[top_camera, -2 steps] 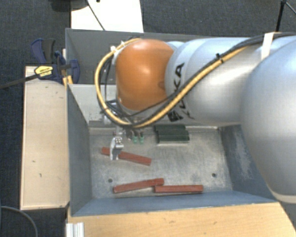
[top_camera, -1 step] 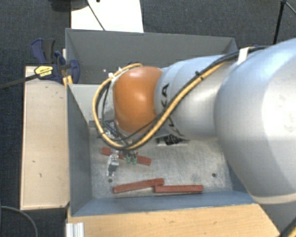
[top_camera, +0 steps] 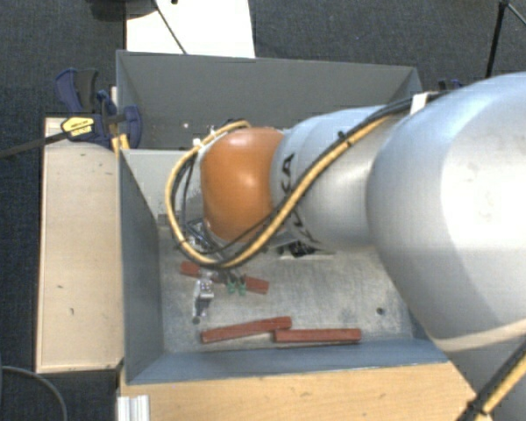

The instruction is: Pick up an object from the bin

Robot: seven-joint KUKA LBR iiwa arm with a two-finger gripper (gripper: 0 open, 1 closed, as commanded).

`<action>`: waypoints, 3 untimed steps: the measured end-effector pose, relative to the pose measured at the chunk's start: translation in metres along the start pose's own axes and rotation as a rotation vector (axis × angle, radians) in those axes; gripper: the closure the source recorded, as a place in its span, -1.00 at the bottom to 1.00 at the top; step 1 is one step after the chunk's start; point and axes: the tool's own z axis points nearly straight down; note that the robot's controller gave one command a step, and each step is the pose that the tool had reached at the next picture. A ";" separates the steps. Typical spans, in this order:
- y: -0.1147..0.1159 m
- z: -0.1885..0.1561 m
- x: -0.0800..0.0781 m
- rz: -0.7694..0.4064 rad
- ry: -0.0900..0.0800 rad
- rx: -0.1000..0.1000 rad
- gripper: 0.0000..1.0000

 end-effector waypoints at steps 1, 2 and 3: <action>-0.039 0.022 -0.055 -0.087 -0.008 -0.001 1.00; -0.039 0.022 -0.055 -0.085 -0.008 -0.001 1.00; -0.016 -0.175 -0.050 -0.169 -0.001 0.001 1.00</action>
Offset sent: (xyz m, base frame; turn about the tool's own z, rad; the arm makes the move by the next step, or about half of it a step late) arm 0.0000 0.0000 0.0000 0.0000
